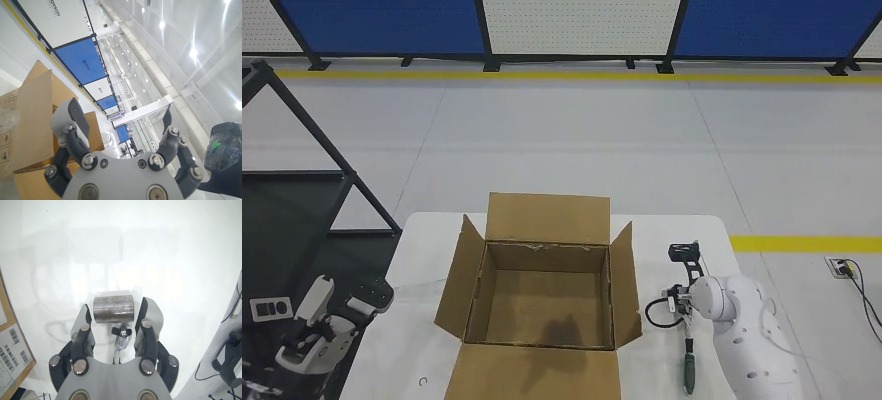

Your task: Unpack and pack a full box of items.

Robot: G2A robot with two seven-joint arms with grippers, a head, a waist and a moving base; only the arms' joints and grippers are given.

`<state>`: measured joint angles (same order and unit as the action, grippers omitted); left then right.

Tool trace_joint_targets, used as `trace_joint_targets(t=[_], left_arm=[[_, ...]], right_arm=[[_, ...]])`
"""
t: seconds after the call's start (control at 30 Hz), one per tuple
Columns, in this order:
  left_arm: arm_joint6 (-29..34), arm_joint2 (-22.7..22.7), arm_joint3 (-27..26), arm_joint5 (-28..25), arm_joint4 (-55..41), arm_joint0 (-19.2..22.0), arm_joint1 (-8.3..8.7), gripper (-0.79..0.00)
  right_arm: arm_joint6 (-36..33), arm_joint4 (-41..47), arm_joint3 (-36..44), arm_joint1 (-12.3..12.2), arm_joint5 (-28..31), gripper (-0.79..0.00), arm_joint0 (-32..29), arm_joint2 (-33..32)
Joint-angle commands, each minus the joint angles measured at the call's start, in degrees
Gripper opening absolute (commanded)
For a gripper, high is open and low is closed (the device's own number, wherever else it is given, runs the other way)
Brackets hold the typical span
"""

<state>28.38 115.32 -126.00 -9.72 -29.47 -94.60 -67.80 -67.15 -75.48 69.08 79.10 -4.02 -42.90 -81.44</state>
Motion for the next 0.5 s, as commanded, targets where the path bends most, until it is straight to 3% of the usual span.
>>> trace_joint_targets(t=[0.0,0.27,0.47], left_arm=[[0.05,0.06,0.00,-0.07,-0.05,-0.09,0.00,0.000],[0.20,0.32,-0.25,-0.24,-0.38,-0.36,-0.02,0.000],[0.45,0.39,-0.58,-0.36,-0.52,-0.56,-0.02,0.000]], right_arm=[[-0.02,0.00,0.46,-0.08,-0.18,-0.249,-0.05,-0.04],[-0.15,-0.03,5.78,-0.66,-1.38,-0.142,-2.11,-1.64],[0.54,1.58,12.73,-1.19,-3.17,-0.111,-5.21,-4.58]])
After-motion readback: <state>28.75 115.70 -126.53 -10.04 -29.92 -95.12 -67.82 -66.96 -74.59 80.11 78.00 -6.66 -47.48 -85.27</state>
